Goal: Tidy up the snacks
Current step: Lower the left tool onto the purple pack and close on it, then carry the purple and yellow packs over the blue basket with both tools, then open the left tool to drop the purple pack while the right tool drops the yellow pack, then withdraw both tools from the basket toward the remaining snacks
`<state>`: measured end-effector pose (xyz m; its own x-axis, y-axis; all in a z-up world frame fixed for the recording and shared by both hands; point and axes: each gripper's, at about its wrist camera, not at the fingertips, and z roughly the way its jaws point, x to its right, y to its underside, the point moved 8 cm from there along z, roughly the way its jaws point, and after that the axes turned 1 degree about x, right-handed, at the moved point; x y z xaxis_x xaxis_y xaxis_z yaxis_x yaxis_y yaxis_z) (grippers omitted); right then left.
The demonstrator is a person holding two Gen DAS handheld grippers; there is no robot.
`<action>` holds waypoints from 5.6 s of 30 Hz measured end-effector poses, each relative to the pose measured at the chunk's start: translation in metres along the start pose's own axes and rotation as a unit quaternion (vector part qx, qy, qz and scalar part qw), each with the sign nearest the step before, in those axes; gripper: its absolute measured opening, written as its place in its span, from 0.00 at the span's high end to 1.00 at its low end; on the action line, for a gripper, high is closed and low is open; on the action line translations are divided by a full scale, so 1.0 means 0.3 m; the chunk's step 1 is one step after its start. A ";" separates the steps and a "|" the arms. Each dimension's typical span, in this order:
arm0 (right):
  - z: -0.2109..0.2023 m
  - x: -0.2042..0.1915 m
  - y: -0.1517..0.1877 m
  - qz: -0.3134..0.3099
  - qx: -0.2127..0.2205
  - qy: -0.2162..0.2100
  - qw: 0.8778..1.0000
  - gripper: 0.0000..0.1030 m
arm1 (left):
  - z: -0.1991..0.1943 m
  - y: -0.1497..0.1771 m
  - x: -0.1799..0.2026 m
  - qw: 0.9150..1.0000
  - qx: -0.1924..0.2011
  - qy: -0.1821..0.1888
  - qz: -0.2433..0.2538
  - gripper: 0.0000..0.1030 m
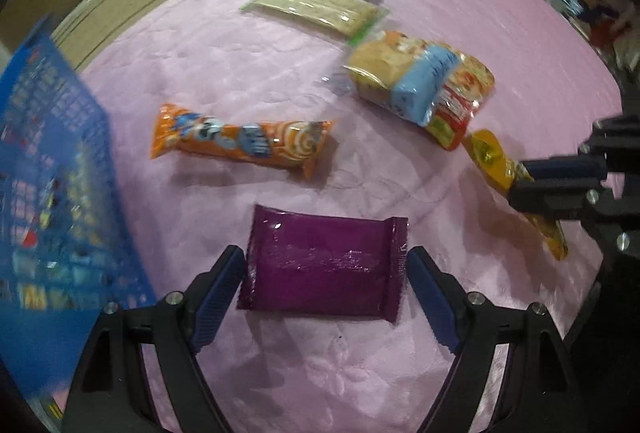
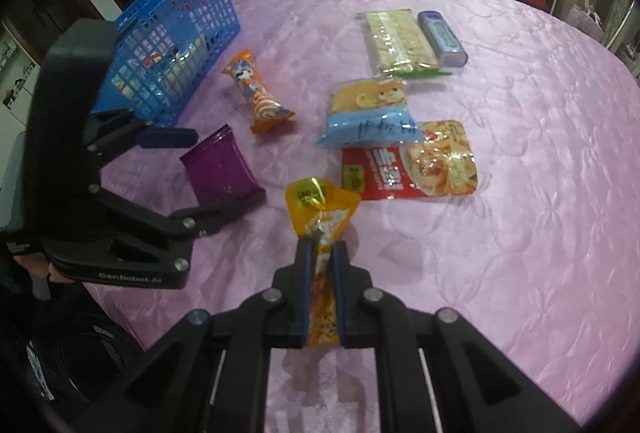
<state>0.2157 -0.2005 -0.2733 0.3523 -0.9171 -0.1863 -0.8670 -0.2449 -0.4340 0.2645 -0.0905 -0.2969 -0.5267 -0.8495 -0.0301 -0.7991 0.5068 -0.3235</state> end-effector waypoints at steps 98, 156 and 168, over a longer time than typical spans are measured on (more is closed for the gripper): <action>-0.093 -0.626 -0.573 -0.084 0.078 -0.033 0.993 0.87 | -0.548 0.136 -0.796 0.966 0.144 -0.080 -0.201 0.24; -0.306 -0.216 -0.417 -0.018 0.101 0.041 0.994 0.17 | -0.618 0.011 -0.328 0.976 0.146 -0.044 -0.154 0.22; -0.296 0.045 -0.316 0.012 0.084 0.072 0.994 0.17 | -0.459 -0.068 -0.166 0.974 0.113 -0.031 -0.194 0.22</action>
<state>0.2714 -0.2176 -0.1563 0.2671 -0.9607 -0.0755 -0.7989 -0.1769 -0.5748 0.2669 -0.0385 -0.1586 -0.1739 -0.9815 0.0801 -0.8459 0.1072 -0.5224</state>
